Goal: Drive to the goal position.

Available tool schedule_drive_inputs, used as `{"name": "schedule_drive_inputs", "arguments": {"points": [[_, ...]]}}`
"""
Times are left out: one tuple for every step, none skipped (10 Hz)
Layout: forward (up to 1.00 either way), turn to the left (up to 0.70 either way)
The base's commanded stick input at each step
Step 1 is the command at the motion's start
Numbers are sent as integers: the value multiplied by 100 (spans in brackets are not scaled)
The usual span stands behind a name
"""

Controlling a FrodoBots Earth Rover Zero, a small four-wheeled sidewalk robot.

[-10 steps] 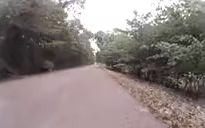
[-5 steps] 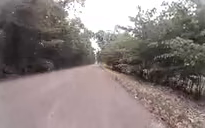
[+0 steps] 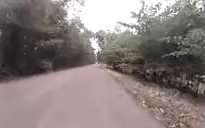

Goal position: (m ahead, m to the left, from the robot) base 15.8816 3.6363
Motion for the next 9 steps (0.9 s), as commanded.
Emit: {"name": "schedule_drive_inputs", "arguments": {"points": [[70,0],[70,0],[70,0],[70,0],[70,0],[70,0],[70,0],[70,0],[70,0]]}}
